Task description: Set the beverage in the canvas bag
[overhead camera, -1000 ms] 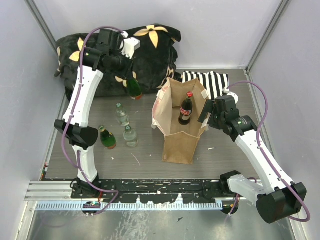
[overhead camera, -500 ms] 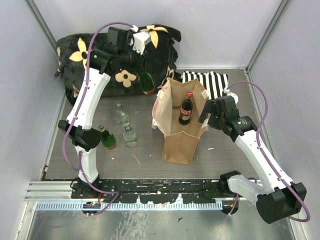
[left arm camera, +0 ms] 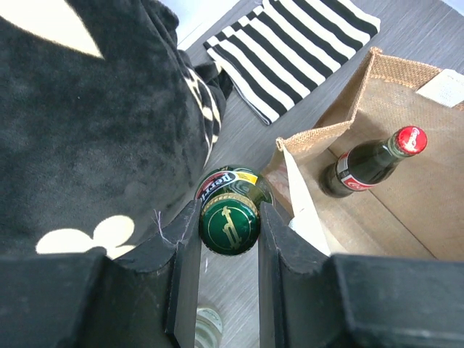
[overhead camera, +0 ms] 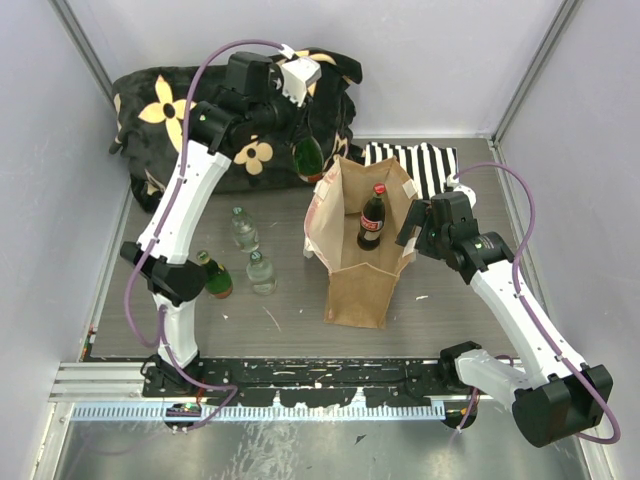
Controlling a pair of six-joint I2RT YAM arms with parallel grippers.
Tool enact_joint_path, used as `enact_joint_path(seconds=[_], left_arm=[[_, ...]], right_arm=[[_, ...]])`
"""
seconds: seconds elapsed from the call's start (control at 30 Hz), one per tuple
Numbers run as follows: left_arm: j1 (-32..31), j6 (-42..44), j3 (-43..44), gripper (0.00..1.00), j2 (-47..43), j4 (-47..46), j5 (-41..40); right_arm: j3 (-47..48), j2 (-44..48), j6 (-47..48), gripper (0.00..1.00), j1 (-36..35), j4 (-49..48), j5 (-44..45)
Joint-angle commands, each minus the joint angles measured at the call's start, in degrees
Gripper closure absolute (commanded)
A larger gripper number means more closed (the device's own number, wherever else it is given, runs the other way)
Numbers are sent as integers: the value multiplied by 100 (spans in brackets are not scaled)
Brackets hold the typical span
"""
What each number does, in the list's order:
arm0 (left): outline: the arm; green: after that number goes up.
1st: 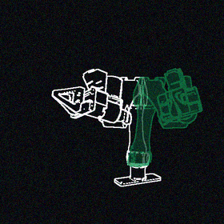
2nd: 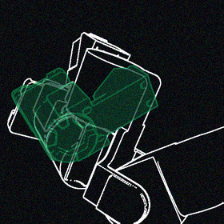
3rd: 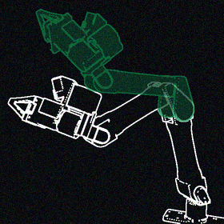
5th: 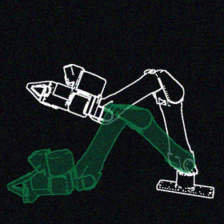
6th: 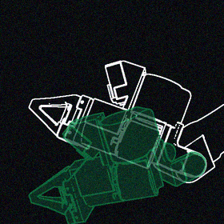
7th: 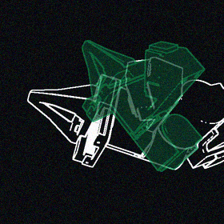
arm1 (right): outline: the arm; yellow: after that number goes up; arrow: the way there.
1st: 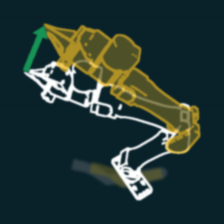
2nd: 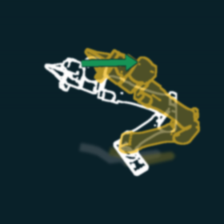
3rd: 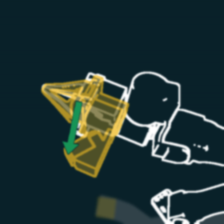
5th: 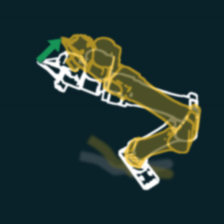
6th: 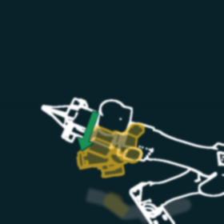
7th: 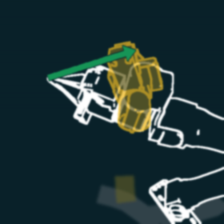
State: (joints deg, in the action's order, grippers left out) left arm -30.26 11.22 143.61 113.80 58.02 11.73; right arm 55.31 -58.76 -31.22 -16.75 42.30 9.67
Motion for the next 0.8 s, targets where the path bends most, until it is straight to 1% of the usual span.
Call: enact_joint_path(seconds=[0.0, 0.27, 0.4, 0.77], left_arm=[[-23, 89, 238, 100, -550, -1159, -26], [-54, 79, 220, 100, -640, -1474, 23], [-113, 101, -43, 100, -838, -1826, 132], [-248, 95, -68, 100, -986, -2086, 256]], right_arm=[[-55, 58, 8, 0, 9, -187, -35], [-66, 35, 6, 0, 14, -205, -53], [-94, 35, 2, 0, 9, -212, -62], [-129, 36, -23, 0, 3, -231, -105]])
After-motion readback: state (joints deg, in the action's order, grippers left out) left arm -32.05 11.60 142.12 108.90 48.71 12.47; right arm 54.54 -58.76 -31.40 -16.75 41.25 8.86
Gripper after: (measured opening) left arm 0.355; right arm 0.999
